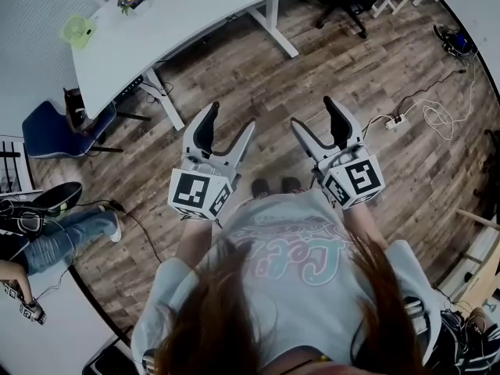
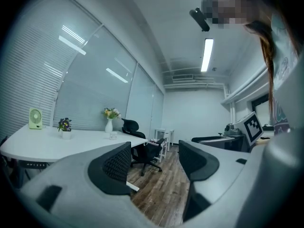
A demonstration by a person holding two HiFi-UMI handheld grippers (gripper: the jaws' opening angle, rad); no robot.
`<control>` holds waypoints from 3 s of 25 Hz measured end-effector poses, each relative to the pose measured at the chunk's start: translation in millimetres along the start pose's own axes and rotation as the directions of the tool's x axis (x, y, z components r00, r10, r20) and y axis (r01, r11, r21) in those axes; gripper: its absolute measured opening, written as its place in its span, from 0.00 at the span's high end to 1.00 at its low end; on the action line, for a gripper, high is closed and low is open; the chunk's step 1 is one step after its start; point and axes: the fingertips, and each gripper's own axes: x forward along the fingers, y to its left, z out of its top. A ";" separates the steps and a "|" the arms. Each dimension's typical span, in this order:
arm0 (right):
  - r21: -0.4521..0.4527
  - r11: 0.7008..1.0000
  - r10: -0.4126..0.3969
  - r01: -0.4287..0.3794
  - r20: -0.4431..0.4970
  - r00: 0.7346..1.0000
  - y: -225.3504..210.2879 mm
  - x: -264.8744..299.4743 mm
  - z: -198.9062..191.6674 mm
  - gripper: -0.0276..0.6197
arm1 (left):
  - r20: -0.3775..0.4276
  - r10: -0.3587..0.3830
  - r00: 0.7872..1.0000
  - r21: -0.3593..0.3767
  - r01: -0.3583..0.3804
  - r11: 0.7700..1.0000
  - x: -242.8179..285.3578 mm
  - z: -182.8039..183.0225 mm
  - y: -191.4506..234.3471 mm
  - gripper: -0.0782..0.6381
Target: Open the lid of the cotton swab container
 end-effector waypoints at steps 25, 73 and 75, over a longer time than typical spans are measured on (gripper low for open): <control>0.019 0.995 -0.097 0.096 0.007 0.995 -12.4 9.9 -11.1 0.45 | -0.020 -0.082 0.996 -0.018 0.081 0.997 9.7 -14.4 19.8 0.49; 0.018 0.993 0.118 -0.118 0.020 0.993 -227.6 165.0 23.1 0.45 | 0.011 0.139 0.990 0.009 -0.139 0.990 240.1 21.2 84.5 0.49; 0.028 0.991 0.127 -0.128 0.020 0.992 -227.6 168.6 19.5 0.45 | -0.004 0.148 0.989 0.008 -0.148 0.989 238.6 16.5 85.9 0.49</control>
